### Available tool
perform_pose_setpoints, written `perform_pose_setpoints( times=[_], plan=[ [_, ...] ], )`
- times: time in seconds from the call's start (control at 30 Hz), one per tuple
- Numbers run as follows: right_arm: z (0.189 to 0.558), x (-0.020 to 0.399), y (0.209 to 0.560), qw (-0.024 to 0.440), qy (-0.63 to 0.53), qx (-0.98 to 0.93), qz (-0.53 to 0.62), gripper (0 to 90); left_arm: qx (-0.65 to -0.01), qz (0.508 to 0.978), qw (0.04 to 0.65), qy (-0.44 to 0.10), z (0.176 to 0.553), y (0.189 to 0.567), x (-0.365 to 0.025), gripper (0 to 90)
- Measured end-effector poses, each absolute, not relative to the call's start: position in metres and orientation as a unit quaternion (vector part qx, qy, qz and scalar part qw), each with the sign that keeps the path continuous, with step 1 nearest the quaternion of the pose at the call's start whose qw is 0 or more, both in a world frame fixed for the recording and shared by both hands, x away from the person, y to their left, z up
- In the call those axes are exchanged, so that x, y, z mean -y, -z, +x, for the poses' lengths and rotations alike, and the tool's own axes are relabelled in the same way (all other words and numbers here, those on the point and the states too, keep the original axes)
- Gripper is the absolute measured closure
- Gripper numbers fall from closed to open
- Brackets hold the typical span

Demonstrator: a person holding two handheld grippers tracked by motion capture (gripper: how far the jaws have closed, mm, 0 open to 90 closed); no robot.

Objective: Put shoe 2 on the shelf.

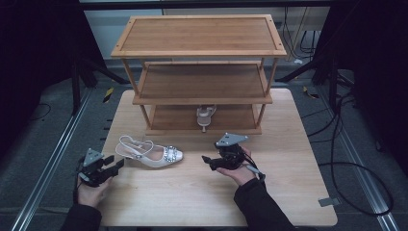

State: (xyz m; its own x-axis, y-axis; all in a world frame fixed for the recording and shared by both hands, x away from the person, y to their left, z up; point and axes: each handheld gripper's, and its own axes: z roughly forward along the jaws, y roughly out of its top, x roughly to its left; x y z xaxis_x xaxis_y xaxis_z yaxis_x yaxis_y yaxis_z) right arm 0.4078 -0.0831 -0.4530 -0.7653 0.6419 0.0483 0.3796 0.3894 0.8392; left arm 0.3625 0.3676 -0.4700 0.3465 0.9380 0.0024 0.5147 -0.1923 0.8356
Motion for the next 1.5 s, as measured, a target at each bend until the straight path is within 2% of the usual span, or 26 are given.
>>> perform_pose_setpoints(
  times=[0.13,0.4,0.63,0.83,1.1,1.2,1.5],
  plan=[
    [0.404,0.09,0.452,0.148,-0.454,-0.822,0.311,29.3,-0.491,0.719,0.406,-0.277,0.371,0.455,-0.371,39.6],
    [0.395,0.102,0.448,0.153,-0.459,-0.818,0.311,28.6,-0.474,0.744,0.395,-0.255,0.396,0.46,-0.365,39.8],
    [0.392,0.118,0.454,0.154,-0.446,-0.82,0.325,28.3,-0.459,0.754,0.404,-0.241,0.401,0.462,-0.362,41.3],
    [0.39,0.124,0.452,0.161,-0.45,-0.815,0.328,28.5,-0.47,0.743,0.405,-0.251,0.39,0.463,-0.362,42.2],
    [0.388,0.139,0.452,0.169,-0.45,-0.808,0.341,28.7,-0.495,0.721,0.414,-0.251,0.362,0.464,-0.363,47.7],
    [0.387,0.148,0.456,0.172,-0.444,-0.807,0.349,28.7,-0.493,0.722,0.412,-0.256,0.354,0.464,-0.363,50.5],
    [0.386,0.159,0.457,0.178,-0.44,-0.803,0.36,28.7,-0.497,0.723,0.398,-0.267,0.328,0.463,-0.358,51.4]
  ],
)
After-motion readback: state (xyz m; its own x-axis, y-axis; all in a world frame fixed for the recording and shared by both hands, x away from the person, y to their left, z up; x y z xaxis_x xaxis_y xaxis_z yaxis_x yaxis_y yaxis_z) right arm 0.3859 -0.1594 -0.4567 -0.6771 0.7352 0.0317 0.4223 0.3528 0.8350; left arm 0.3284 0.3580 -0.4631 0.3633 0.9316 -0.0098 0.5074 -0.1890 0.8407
